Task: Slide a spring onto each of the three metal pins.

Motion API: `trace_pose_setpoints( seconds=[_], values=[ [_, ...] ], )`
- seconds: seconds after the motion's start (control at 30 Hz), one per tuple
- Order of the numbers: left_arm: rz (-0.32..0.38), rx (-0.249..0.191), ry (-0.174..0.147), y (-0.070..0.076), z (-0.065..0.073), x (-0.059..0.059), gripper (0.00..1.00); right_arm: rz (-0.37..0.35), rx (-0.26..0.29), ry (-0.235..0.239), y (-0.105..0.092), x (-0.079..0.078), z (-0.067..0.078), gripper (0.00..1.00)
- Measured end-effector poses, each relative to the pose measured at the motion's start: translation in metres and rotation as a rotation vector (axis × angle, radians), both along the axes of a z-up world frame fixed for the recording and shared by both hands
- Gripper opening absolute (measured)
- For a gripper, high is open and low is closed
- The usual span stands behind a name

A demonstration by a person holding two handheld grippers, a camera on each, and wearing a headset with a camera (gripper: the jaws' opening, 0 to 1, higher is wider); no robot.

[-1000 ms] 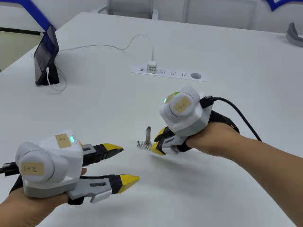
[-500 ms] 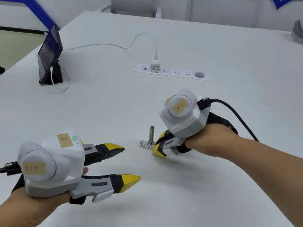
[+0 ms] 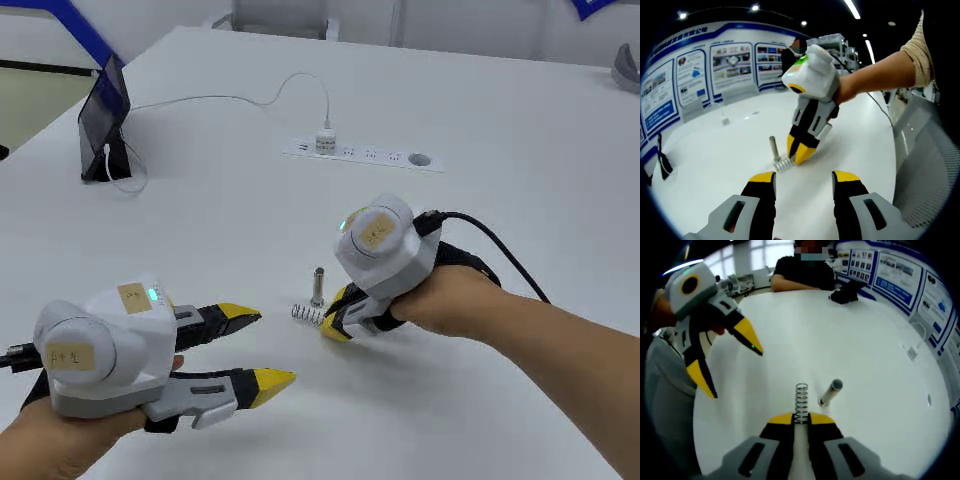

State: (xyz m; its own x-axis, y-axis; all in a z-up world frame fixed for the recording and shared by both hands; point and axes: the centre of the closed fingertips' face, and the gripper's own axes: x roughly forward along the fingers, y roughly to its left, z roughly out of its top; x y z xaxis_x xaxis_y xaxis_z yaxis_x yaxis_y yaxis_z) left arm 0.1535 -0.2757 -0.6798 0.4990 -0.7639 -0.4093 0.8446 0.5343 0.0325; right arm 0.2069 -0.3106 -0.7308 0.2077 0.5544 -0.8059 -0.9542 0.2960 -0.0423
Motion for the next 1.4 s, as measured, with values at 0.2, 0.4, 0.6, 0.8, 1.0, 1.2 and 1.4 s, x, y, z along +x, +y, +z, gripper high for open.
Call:
trace_pose_setpoints(
  seconds=[0.2, 0.4, 0.6, 0.8, 1.0, 1.2, 1.4],
  values=[
    [-0.016, 0.002, -0.006, -0.007, 0.002, 0.0, 0.46, 0.045, 0.003, -0.001, 0.0, -0.015, 0.012, 0.12],
    [-0.028, 0.001, -0.012, -0.01, 0.003, 0.0, 0.45, 0.098, -0.012, -0.005, -0.006, -0.029, 0.025, 0.12],
    [-0.055, 0.008, -0.016, -0.021, 0.002, -0.005, 0.45, 0.159, -0.029, -0.008, -0.015, -0.043, 0.04, 0.12],
    [-0.085, 0.011, -0.021, -0.03, 0.002, -0.01, 0.44, 0.222, -0.039, -0.002, -0.02, -0.058, 0.05, 0.12],
    [-0.122, 0.014, -0.037, -0.039, 0.005, -0.015, 0.39, 0.272, -0.053, 0.012, -0.023, -0.067, 0.051, 0.12],
    [-0.158, 0.018, -0.064, -0.045, 0.008, -0.02, 0.31, 0.313, -0.059, 0.024, -0.021, -0.077, 0.054, 0.12],
    [-0.18, 0.028, -0.085, -0.048, 0.009, -0.023, 0.22, 0.342, -0.067, 0.026, -0.021, -0.082, 0.056, 0.12]
  ],
)
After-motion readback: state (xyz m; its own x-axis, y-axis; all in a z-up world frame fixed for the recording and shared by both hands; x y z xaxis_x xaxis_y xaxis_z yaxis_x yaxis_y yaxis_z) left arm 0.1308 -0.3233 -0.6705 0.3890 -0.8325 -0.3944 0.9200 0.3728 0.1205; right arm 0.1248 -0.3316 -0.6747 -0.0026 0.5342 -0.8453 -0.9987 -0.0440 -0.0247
